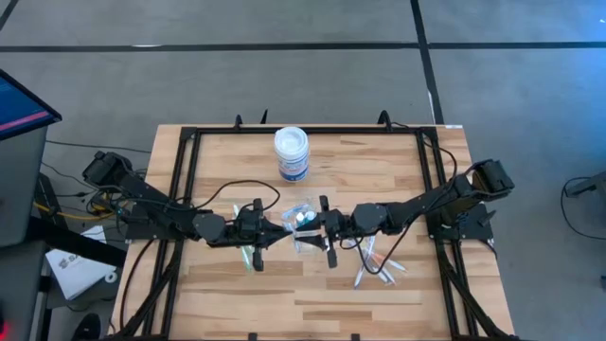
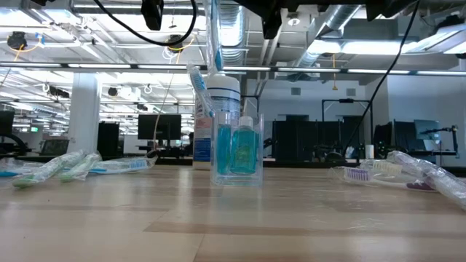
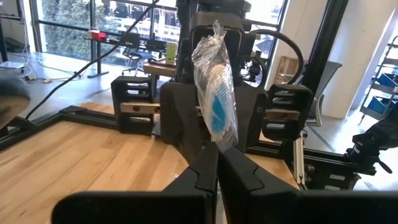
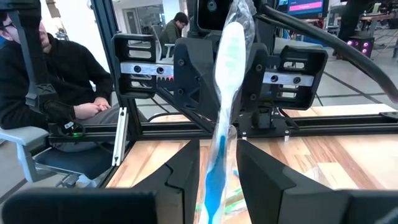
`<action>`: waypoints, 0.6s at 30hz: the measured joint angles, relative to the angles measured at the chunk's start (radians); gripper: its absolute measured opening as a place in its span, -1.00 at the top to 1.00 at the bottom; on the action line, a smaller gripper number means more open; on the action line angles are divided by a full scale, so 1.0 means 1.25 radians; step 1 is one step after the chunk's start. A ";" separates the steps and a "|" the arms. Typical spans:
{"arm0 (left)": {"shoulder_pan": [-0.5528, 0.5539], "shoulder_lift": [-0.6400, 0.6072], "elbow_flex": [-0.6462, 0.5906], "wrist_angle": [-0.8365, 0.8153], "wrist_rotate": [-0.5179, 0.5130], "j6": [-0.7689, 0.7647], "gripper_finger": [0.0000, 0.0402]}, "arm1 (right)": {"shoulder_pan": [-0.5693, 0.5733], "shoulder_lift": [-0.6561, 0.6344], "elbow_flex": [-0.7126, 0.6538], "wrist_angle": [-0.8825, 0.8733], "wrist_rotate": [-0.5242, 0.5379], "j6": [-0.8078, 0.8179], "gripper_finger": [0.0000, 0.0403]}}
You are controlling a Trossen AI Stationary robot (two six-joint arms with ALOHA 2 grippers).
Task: Pick & Place toothbrushing station
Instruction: Put the bottom blue toothbrush into the Transparent organizer
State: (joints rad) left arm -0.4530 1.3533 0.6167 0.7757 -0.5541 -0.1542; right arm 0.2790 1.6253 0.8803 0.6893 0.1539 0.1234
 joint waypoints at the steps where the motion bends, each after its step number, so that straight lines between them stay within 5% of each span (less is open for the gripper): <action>1: 0.000 0.000 0.000 0.000 0.000 0.000 1.00 | 0.000 0.000 0.000 0.000 0.000 0.000 0.51; 18: 0.000 0.000 -0.001 0.000 0.001 0.001 1.00 | 0.001 0.132 0.109 -0.033 -0.064 0.000 0.51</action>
State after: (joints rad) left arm -0.4530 1.3533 0.6151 0.7753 -0.5529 -0.1535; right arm 0.2806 1.7901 1.0168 0.6482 0.0742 0.1232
